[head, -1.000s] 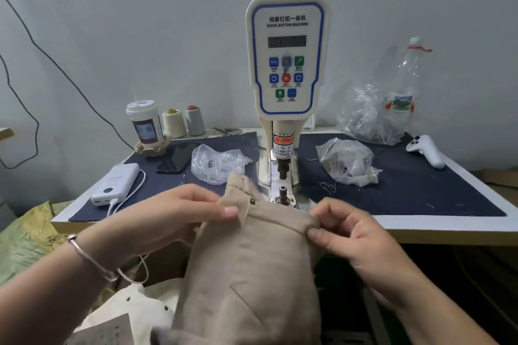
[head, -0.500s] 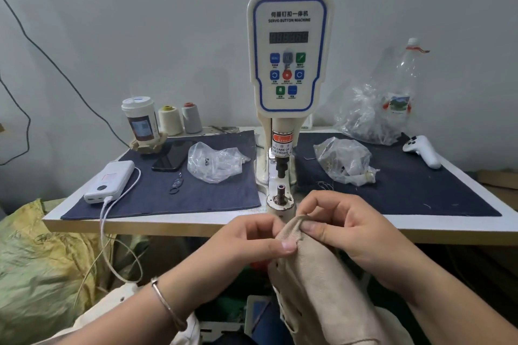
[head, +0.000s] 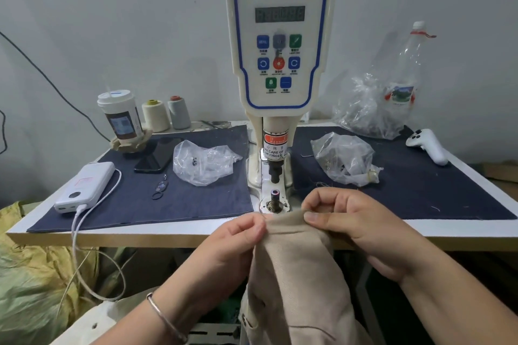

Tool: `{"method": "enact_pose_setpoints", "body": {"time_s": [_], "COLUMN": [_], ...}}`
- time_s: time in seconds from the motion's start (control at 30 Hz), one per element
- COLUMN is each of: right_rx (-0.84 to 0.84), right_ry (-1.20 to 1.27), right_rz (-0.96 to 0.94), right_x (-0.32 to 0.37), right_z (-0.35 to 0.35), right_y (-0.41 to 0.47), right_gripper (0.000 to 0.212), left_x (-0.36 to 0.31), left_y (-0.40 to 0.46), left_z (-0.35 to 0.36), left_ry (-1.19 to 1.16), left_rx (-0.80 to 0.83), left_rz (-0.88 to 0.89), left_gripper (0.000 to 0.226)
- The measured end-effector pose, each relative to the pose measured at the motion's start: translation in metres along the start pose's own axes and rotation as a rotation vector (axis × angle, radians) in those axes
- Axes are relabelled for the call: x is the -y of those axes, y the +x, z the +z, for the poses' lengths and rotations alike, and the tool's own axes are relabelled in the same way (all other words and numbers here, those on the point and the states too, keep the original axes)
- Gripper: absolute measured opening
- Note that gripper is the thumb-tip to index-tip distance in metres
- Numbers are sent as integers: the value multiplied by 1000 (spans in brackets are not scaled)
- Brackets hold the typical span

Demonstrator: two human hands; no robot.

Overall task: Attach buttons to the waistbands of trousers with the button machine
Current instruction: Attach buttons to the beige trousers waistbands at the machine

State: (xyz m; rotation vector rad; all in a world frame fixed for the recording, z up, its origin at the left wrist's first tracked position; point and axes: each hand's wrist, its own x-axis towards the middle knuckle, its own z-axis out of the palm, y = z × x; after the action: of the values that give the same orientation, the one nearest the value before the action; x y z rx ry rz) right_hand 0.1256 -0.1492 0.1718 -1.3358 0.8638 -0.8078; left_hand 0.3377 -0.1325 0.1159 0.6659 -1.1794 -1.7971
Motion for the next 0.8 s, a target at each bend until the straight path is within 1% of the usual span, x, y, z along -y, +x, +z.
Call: {"method": "enact_pose_setpoints", "body": {"time_s": [0.03, 0.1, 0.17, 0.23, 0.33, 0.4, 0.5, 0.63, 0.8], "right_rx": [6, -2, -40, -74, -153, -205, -227, -232, -177], "right_ry": [4, -15, -75, -117, -116, -103, -76, 6, 96], "right_rz": [-5, -12, 6, 40, 76, 78, 90, 80, 56], "right_x": [-1, -3, -7, -13, -21, -26, -36, -48, -61], "right_z": [-1, -5, -9, -13, -16, -20, -27, -33, -38], "right_y": [3, 11, 21, 35, 59, 72, 85, 91, 96], "right_gripper": [12, 14, 17, 16, 10, 7, 8, 15, 9], "left_x": [0, -1, -3, -2, 3, 4, 3, 7, 13], "left_y": [1, 5, 13, 24, 41, 50, 61, 72, 76], "left_z": [-2, -8, -15, -21, -32, -40, -52, -64, -77], "left_ry": [-41, -34, 79, 163, 222, 284, 398, 480, 432], "left_rx": [17, -15, -103, -197, -318, -363, -376, -345, -328], "left_rz": [19, 34, 54, 87, 146, 171, 156, 143, 154], "left_gripper": [27, 28, 29, 25, 20, 19, 23, 27, 23]}}
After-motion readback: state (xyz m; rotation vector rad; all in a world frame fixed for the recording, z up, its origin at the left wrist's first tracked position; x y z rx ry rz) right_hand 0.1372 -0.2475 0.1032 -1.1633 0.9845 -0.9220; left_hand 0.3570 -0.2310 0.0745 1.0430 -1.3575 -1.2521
